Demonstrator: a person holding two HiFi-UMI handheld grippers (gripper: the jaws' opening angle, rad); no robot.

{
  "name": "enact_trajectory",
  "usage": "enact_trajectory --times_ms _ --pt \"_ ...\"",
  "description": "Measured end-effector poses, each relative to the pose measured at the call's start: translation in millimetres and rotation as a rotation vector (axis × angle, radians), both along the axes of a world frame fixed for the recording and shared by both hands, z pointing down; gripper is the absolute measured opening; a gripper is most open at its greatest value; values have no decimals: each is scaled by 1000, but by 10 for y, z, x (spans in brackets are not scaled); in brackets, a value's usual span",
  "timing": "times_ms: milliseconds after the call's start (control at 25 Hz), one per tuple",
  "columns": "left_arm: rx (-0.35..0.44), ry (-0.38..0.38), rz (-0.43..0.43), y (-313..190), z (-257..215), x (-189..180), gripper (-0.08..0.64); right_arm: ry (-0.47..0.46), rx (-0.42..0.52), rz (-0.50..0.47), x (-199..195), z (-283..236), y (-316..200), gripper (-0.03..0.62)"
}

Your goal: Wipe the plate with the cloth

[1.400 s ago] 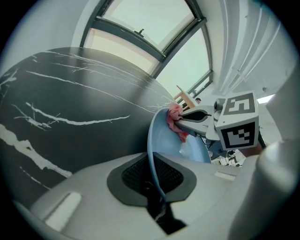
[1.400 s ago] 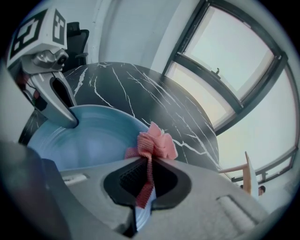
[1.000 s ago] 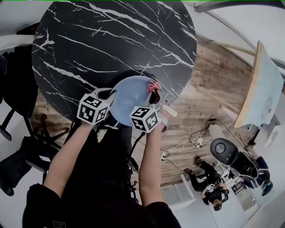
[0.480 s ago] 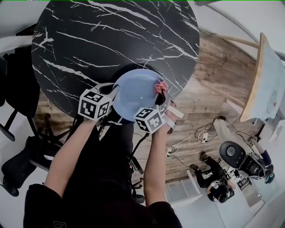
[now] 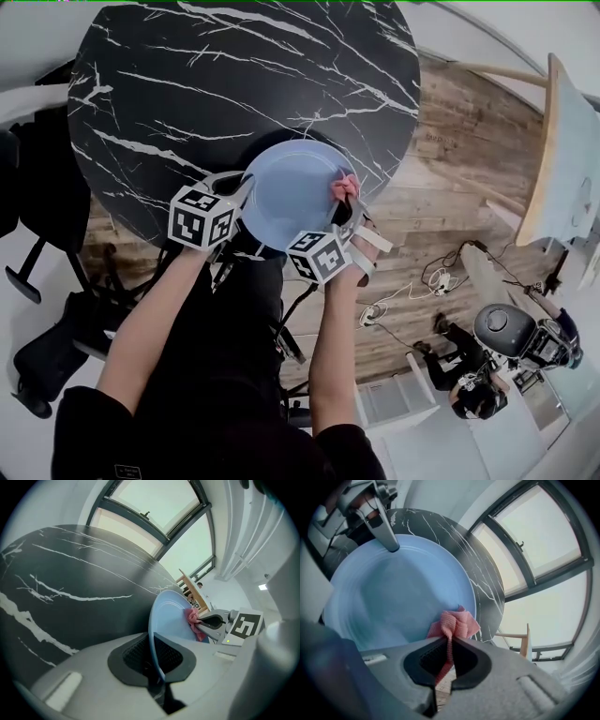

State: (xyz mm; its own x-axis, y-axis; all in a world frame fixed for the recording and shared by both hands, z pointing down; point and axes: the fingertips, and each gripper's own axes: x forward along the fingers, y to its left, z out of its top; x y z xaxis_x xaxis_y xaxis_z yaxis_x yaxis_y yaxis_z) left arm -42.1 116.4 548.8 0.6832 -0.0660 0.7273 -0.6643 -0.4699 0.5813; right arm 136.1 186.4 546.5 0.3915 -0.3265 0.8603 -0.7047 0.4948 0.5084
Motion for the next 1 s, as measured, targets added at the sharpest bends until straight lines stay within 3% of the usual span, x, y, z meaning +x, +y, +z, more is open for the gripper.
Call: enact_trajectory --times_ms 560,1000 --pt "-13 12 -9 -3 -4 17 15 21 -150 -55 -121 -10 352 14" --pt "-21 11 -36 -7 -3 3 15 21 -184 -69 -296 -15 580 14"
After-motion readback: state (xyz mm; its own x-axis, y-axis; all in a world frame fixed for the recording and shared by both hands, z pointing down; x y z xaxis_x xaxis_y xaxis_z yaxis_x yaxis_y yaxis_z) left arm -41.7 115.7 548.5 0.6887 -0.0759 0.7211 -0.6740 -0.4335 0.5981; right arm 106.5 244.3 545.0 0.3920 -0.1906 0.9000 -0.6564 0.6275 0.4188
